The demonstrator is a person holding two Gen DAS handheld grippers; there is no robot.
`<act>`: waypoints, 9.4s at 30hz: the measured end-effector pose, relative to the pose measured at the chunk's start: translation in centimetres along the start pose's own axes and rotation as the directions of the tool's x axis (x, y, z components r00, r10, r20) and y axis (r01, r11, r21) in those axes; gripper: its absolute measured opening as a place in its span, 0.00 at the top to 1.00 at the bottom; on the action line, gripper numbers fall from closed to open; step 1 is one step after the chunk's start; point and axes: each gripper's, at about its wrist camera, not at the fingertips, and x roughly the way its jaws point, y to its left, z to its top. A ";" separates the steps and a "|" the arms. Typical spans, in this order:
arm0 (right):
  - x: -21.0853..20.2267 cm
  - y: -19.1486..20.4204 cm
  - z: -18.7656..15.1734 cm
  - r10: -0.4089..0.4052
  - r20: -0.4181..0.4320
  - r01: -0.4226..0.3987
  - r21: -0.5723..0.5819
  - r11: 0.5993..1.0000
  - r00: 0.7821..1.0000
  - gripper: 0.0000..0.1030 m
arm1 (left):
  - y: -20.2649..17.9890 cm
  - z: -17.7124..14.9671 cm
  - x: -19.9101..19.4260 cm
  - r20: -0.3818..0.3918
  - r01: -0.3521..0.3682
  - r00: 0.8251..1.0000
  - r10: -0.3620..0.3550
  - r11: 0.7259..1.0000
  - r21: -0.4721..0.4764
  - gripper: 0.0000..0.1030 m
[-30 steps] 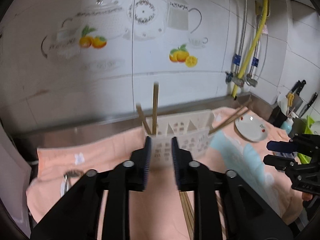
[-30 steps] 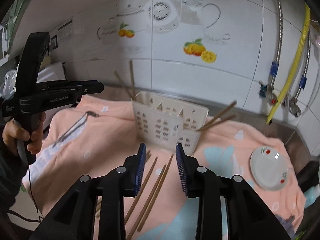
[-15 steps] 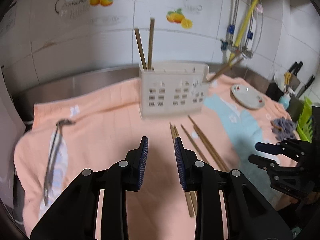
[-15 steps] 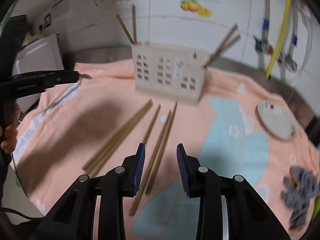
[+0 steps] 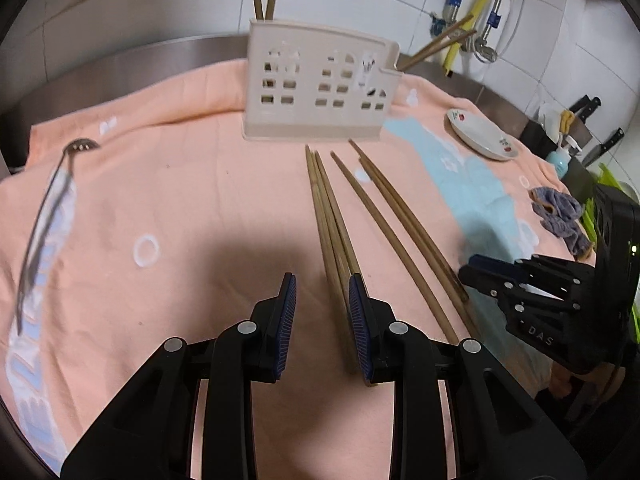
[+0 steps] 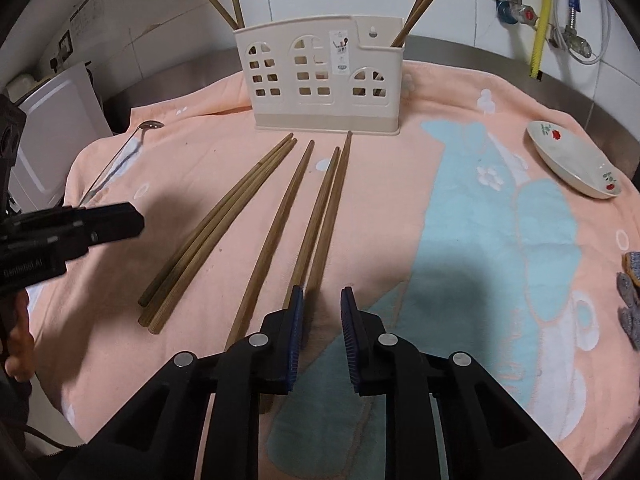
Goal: Organize utensils
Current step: 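Lower both grippers toward the loose chopsticks on the towel, then close the right gripper on a chopstick while the left gripper grasps another chopstick, then lift the left gripper's chopstick into the holder while the right gripper inserts its chopstick, then open both grippers to release the chopsticks standing in the holder, then lower both open grippers toward the remaining chopsticks on the towel, then close the right gripper on a chopstick while the left gripper grasps another chopstick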
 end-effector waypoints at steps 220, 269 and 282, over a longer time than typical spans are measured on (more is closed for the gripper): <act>0.0 1.8 -1.3 0.029 -0.001 -0.029 0.004 1.000 1.000 0.77 | 2.1 1.7 -3.4 0.132 -0.184 0.974 0.186 0.983 -0.024 0.05; -0.4 -0.1 -2.5 -0.016 0.027 0.016 0.020 1.000 1.000 0.93 | -1.0 -1.3 4.3 -0.085 -0.276 0.957 0.279 0.960 0.037 0.10; -0.4 0.2 -2.6 -0.023 0.028 0.023 0.012 1.000 0.999 0.93 | -0.1 -1.0 3.2 -0.034 -0.293 0.955 0.294 0.956 0.030 0.46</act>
